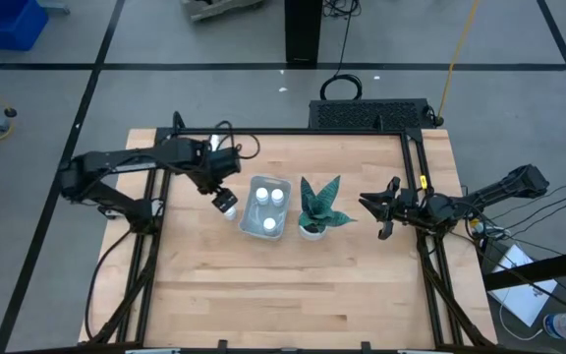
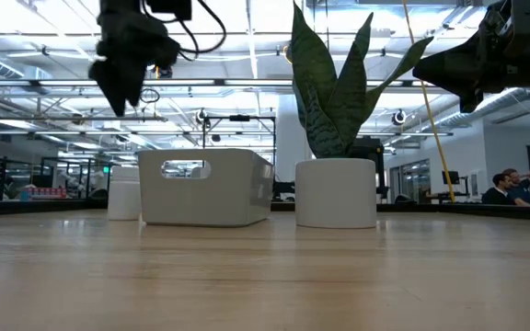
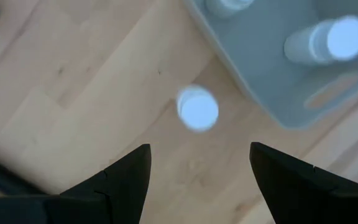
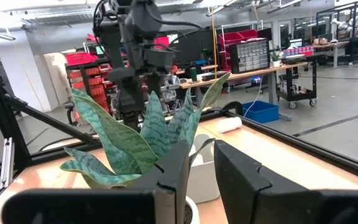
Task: Pick and place pill bottles into a basket
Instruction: Put the white pill bottle into the gray bin
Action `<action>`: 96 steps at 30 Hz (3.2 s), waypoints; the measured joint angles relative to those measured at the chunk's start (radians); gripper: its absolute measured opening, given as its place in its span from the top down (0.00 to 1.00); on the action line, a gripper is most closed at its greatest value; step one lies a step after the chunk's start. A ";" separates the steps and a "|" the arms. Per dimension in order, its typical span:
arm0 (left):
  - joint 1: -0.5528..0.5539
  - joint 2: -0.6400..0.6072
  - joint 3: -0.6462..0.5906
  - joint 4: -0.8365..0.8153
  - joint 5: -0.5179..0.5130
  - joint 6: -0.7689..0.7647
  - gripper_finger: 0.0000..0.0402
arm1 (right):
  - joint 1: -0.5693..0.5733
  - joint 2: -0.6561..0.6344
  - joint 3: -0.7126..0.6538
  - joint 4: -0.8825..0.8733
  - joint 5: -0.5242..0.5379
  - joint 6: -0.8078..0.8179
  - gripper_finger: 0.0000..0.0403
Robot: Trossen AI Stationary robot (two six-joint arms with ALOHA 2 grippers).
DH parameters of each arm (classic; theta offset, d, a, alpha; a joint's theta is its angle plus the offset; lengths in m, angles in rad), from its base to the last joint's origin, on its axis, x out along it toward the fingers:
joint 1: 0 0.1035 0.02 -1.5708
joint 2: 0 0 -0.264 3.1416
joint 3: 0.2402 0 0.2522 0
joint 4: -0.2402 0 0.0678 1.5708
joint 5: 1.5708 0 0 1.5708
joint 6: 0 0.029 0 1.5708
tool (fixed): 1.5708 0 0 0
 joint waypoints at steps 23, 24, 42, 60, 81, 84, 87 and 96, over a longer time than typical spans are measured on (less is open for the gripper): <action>-0.023 0.091 -0.176 0.195 -0.005 -0.038 0.30 | 0.000 0.000 0.000 0.003 0.000 0.000 0.82; -0.029 0.091 -0.184 0.201 -0.009 -0.041 0.30 | 0.000 0.000 0.000 0.003 0.000 0.000 0.82; -0.074 0.091 -0.294 0.339 -0.020 -0.080 0.30 | 0.000 0.000 0.000 0.003 0.000 0.000 0.82; -0.069 0.091 -0.314 0.386 -0.055 -0.088 0.50 | 0.000 0.000 0.000 0.003 0.000 0.000 0.82; -0.071 0.047 -0.298 0.295 -0.067 -0.063 0.58 | 0.000 0.000 0.000 0.003 0.000 0.000 0.82; -0.071 -0.001 -0.269 0.242 -0.071 -0.058 0.58 | 0.000 0.000 0.000 0.003 0.000 0.000 0.82; -0.071 -0.056 -0.211 0.189 -0.066 -0.055 0.59 | 0.000 0.000 0.000 0.003 0.000 0.000 0.82; -0.070 -0.088 0.101 0.091 -0.045 -0.015 0.58 | 0.000 0.000 0.000 -0.002 0.000 0.000 0.82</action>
